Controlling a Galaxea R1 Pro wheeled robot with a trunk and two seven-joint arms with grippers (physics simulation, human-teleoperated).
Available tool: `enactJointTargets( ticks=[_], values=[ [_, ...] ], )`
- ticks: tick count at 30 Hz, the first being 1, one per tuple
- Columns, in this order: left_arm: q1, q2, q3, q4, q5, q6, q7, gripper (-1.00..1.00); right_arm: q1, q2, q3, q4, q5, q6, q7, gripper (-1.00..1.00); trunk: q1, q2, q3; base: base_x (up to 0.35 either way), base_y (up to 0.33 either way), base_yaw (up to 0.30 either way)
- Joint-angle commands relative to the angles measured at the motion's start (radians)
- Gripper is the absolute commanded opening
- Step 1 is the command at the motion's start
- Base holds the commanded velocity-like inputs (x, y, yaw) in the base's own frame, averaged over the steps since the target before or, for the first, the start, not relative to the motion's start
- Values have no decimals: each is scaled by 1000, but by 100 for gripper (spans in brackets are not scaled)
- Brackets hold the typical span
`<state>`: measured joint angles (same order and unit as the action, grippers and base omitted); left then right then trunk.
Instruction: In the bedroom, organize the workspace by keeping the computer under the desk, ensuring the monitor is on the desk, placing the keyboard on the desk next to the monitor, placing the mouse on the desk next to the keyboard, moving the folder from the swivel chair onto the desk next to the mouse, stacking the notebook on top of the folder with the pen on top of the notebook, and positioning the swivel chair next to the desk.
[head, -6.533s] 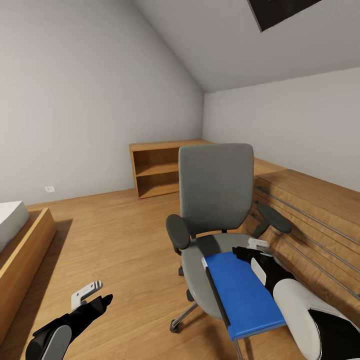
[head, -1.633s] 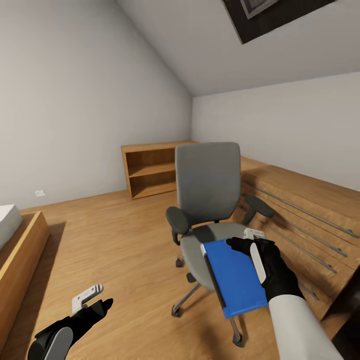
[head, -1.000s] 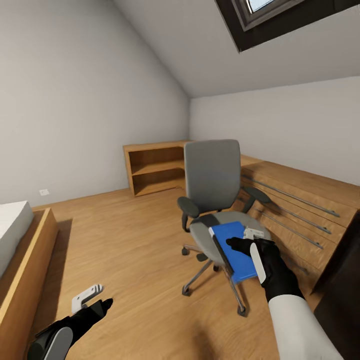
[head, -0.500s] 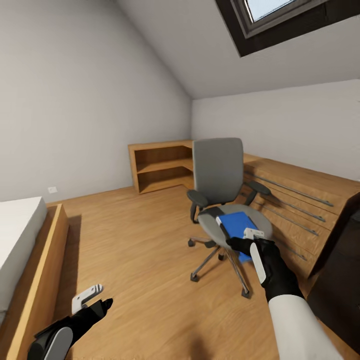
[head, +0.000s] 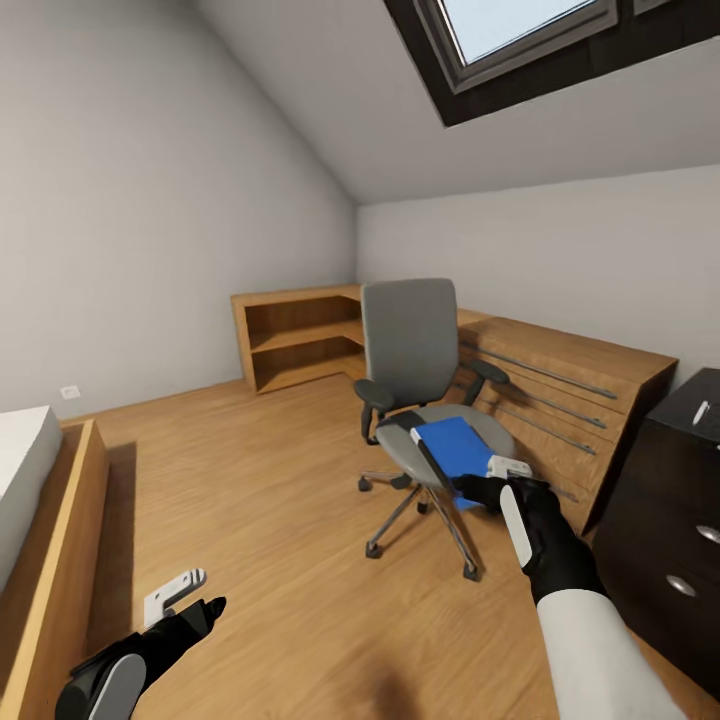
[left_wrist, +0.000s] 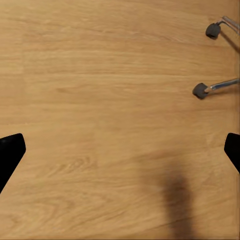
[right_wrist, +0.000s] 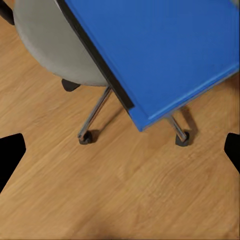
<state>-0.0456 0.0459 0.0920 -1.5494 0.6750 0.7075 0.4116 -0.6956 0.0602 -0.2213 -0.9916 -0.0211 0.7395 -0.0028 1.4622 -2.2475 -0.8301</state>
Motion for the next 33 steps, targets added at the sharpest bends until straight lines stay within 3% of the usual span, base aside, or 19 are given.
enactJointTargets(
  ticks=[1, 16, 21, 24, 25, 28, 31, 32, 33],
  values=[
    [0, 0, 0, -1, 11, 3, 9, 100, -1, 1, -3, -1, -2, 4, 0, 100, 0, 0, 0, -6, 4, -199],
    [0, 1, 0, -2, 11, 3, 9, 100, 1, 2, -4, 2, -4, -3, 3, 100, 0, 0, 17, -1, 1, -201],
    [0, 1, 0, -5, 11, 3, 8, 100, 2, 2, -4, 2, -40, -7, 4, 100, 0, 0, 22, 0, 0, -204],
    [0, 0, 3, -20, 12, 7, 10, 100, 20, -4, -5, 2, -150, -9, 7, 100, 0, 0, 25, 0, 0, -163],
    [0, 0, 3, -24, 13, 7, 10, 100, 23, -5, -6, 2, -165, -10, 7, 100, 0, 0, 25, 0, 0, -84],
    [0, -1, 3, -35, 15, 8, 10, 100, 34, -16, -23, 5, -266, -13, 14, 100, 11, -21, 16, 0, 0, -35],
    [0, 0, 5, -37, 17, 9, 10, 100, 41, -28, -40, 7, -317, -15, 44, 100, 23, -42, 7, 0, 0, -10],
    [0, 0, 7, -38, 18, 9, 10, 100, 48, -49, -58, 15, -351, -16, 96, 100, 27, -49, 4, 0, 0, -2],
    [0, 0, 7, -38, 18, 9, 10, 100, 49, -57, -70, 24, -360, -16, 121, 100, 30, -56, 1, 0, 0, -1]
  ],
)
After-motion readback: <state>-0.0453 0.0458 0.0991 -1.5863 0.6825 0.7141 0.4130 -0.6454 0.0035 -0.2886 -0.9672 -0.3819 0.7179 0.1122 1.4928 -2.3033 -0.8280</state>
